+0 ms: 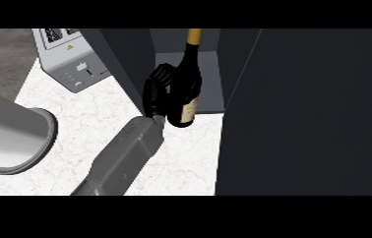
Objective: Pick up the wine, place it into the cabinet and close the cabinet
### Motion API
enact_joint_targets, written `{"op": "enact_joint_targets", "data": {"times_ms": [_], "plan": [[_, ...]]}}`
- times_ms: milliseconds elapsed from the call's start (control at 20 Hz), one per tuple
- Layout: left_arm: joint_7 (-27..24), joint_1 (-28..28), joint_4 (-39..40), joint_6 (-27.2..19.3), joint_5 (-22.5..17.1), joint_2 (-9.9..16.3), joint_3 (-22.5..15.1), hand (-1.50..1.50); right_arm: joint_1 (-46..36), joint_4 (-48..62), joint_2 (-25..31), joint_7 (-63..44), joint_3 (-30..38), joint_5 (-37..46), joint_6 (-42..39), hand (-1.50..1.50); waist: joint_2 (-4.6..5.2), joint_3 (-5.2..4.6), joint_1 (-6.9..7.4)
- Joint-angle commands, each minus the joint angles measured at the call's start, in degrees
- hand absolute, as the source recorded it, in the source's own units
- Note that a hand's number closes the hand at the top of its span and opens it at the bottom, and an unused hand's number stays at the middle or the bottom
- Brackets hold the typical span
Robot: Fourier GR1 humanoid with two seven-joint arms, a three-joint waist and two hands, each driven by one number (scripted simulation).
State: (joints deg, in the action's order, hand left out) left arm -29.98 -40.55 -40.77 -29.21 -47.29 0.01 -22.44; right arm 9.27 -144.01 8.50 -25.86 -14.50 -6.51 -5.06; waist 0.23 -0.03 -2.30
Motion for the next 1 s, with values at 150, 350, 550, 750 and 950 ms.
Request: {"op": "enact_joint_targets", "data": {"times_ms": [150,350,550,750,950], "plan": [[1.1,-10.6,9.9,1.4,-2.1,0.0,4.4,1.50,3.9,-7.7,-1.1,-0.2,-1.3,-3.8,-0.7,-1.50,0.09,0.02,0.04],[1.0,-12.6,10.3,0.3,-3.1,0.0,5.8,1.50,3.0,-10.6,0.8,-4.5,3.5,-8.4,-0.9,-1.50,0.02,0.02,0.34],[0.2,-16.7,16.6,-0.3,-1.9,0.4,6.7,1.50,5.7,-10.6,-0.7,-1.2,0.2,-5.3,-1.6,-1.50,0.16,0.02,-0.61],[3.8,-22.4,19.8,-4.9,1.0,1.9,5.7,1.50,2.9,-5.8,-0.8,-0.6,1.7,-5.3,-2.0,-1.50,0.11,0.04,0.32],[1.7,-24.0,24.4,-8.6,3.4,3.2,5.2,1.50,4.9,-7.8,-1.2,-1.4,-0.4,-5.4,-2.4,-1.50,0.19,0.04,-0.48]]}}
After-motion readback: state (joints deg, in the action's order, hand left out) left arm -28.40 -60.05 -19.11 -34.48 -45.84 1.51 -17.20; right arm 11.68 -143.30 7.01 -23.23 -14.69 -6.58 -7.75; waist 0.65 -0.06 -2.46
